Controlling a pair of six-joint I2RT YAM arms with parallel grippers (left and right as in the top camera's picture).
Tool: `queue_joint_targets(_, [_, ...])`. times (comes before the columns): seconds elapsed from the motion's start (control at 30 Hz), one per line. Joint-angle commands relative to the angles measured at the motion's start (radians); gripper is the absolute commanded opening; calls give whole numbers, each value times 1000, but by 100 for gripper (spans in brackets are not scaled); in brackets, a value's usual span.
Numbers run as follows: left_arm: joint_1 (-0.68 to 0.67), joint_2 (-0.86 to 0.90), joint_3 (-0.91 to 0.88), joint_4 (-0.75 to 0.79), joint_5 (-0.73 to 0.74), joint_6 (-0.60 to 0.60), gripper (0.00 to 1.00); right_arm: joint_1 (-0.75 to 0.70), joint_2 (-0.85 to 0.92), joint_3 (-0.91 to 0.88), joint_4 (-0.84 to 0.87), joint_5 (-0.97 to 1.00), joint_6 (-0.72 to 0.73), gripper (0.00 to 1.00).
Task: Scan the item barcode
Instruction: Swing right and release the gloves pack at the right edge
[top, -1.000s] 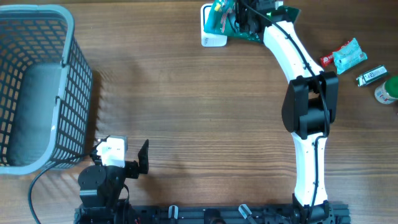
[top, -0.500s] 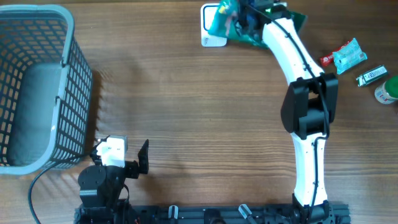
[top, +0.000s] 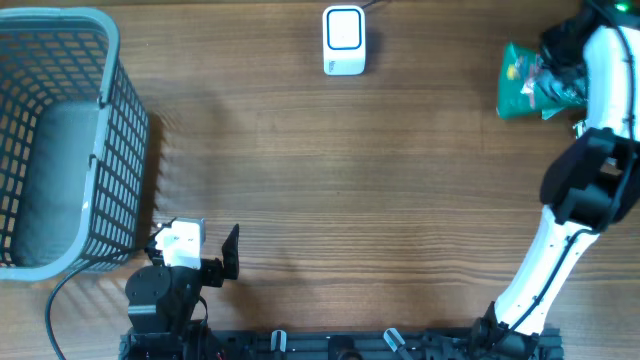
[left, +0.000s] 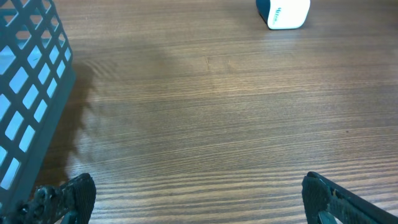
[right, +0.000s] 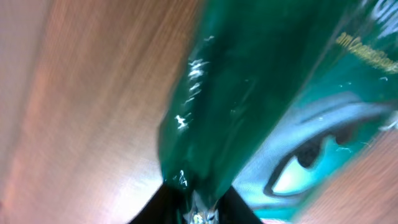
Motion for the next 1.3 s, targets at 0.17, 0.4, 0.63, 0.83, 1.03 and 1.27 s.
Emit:
queue_joint_targets(0.17, [4, -7, -5, 3, -5, -9, 100, -25, -101, 17, -113, -467, -405, 99])
queue_joint_targets(0.4, [4, -7, -5, 3, -5, -10, 100, 6, -401, 17, -175, -659, -401, 100])
queue_joint_targets(0.63, [4, -7, -5, 3, -5, -9, 100, 72, -740, 17, -287, -619, -377, 99])
queue_joint_targets(0.83, [3, -7, -5, 3, -5, -10, 100, 131, -950, 16, -521, -480, -379, 100])
queue_joint_targets(1.03, [4, -7, -5, 3, -5, -10, 100, 186, -1093, -86, -528, -456, -396, 100])
queue_joint_targets(1.27, [4, -7, -5, 3, -5, -9, 100, 208, -1285, -106, -529, -235, -399, 100])
